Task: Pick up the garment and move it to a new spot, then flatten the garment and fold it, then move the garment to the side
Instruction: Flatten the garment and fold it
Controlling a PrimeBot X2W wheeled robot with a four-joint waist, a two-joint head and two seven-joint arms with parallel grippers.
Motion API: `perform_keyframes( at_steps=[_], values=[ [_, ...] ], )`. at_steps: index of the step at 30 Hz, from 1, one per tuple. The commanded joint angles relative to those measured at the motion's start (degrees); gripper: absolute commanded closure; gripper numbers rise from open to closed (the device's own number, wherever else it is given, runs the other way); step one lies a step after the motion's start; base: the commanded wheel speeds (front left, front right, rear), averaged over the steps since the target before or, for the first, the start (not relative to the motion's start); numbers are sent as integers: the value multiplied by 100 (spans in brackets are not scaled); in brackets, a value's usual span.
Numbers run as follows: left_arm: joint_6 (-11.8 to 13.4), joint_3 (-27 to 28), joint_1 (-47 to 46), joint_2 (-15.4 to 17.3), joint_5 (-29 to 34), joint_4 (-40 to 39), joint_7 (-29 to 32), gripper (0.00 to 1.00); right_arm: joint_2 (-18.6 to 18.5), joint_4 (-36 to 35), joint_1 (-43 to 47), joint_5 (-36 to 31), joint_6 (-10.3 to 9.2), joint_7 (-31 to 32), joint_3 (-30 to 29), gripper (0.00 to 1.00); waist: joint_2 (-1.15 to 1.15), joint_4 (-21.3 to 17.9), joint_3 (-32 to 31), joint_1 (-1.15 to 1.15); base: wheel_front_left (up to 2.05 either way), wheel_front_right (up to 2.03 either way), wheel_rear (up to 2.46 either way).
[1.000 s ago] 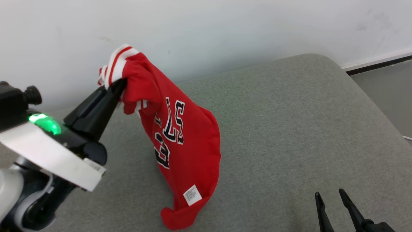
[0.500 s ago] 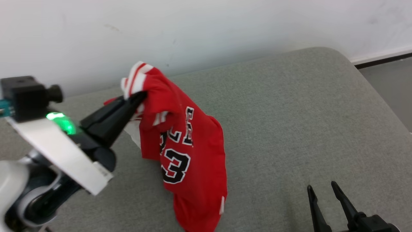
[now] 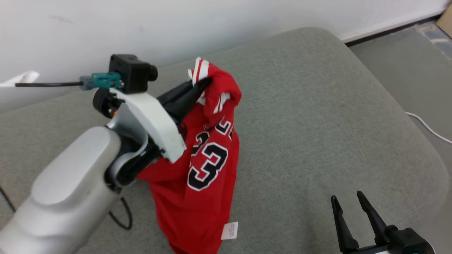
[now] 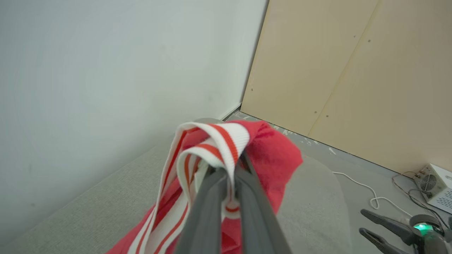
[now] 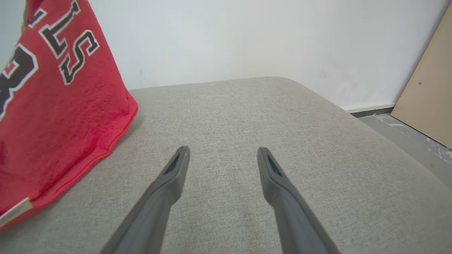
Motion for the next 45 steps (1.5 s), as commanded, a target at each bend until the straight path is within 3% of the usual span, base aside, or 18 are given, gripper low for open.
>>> perform_keyframes(
  at_steps=[1,2,3,4,5,6,13,19,24,29,38,40,45],
  values=[
    [19,-26,-132,-139,204,251,-206,92,-2,11,-56,43,-13,4,4,0,0,-166,154,0,0,0,0],
    [27,-82,-200,-269,383,528,-399,91,-1,4,-61,80,-13,4,10,0,0,-195,186,0,0,0,0],
    [93,-105,-244,-398,530,852,-588,75,-1,-4,-66,103,-13,3,23,0,0,-222,213,0,0,0,0],
    [141,-183,-293,-503,714,1146,-747,55,0,-8,-65,130,-13,4,30,0,0,-240,231,0,0,0,0],
    [162,-264,-327,-593,860,1426,-879,12,0,-11,-66,147,-13,4,40,0,0,-253,245,0,0,0,0],
    [215,-320,-347,-678,976,1738,-995,0,-2,-8,-68,161,-13,3,45,0,0,-261,252,0,0,0,0],
    [633,-467,-257,-1049,1445,3154,-1730,0,-1,-8,-7,110,-13,4,-104,0,0,-82,177,0,0,0,0],
    [740,-297,18,-1264,1201,3380,-2162,0,-3,0,52,4,-13,4,-163,0,0,224,24,0,0,0,0],
    [942,-210,826,-1305,968,2809,-2358,0,-5,19,178,-130,-13,4,-264,0,0,446,-195,0,0,0,0],
    [1263,-332,1977,-1205,682,1856,-2156,0,-3,-9,276,-220,-13,4,-335,0,0,539,-325,0,0,0,0],
    [1705,-918,3491,-593,641,-123,-1502,0,-4,-71,371,-254,-13,3,-407,0,0,787,-294,0,0,0,0],
    [1730,-1012,3583,-510,676,-363,-1393,0,-4,-67,321,-251,-13,3,-378,0,0,824,-271,0,0,0,0],
    [1501,-1428,3422,-405,966,-638,-1152,0,-4,-69,215,-215,-13,3,-313,0,0,859,-198,0,0,0,0]
  ],
)
